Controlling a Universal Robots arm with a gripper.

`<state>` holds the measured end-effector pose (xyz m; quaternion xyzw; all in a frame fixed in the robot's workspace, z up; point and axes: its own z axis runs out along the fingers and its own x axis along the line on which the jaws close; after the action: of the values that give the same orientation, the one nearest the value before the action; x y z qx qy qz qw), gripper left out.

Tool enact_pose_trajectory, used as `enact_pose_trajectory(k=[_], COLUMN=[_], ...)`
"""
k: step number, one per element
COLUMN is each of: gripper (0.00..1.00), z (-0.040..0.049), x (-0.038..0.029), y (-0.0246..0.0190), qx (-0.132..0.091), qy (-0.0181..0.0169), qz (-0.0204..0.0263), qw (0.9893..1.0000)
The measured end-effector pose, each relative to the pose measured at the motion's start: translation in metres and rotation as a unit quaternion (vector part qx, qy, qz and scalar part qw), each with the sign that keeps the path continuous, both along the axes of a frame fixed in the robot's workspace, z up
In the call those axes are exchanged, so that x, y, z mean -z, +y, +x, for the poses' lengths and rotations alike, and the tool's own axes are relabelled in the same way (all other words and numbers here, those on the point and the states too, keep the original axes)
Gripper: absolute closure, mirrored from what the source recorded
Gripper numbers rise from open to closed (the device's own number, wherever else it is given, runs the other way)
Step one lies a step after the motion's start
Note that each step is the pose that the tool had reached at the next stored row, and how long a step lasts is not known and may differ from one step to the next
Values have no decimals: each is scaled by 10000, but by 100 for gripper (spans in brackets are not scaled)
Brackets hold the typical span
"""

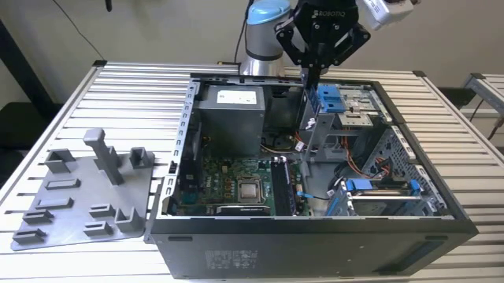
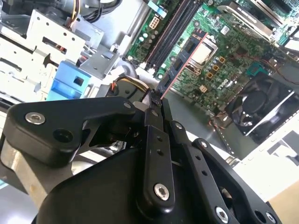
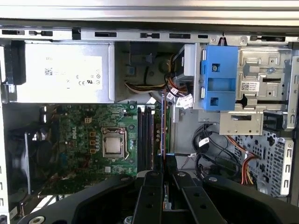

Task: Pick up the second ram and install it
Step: 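Insert the second ram into the second slot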

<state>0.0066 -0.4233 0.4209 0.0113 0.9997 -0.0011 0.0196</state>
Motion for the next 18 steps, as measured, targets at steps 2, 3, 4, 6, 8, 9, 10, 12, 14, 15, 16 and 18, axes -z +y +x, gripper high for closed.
enact_pose_trajectory(k=[2,3,4,6,8,9,10,12,14,15,16,18], gripper=[86,86,86,86,86,86,86,86,86,86,86,86], z=[4,6,7,8,8,9,9,9,14,14,14,16], x=[9,17,25,45,72,84,99,132,169,188,206,242], y=[-9,-12,-13,-18,-18,-18,-18,-19,-20,-21,-21,-25], qx=[0,0,0,0,1,0,0,0,-1,0,0,0], qy=[7,14,20,31,32,34,37,38,40,40,40,40], qz=[0,1,1,1,0,0,0,0,0,0,0,0], qw=[10000,10000,10000,10000,10000,10000,10000,10000,10000,10000,10000,10000])
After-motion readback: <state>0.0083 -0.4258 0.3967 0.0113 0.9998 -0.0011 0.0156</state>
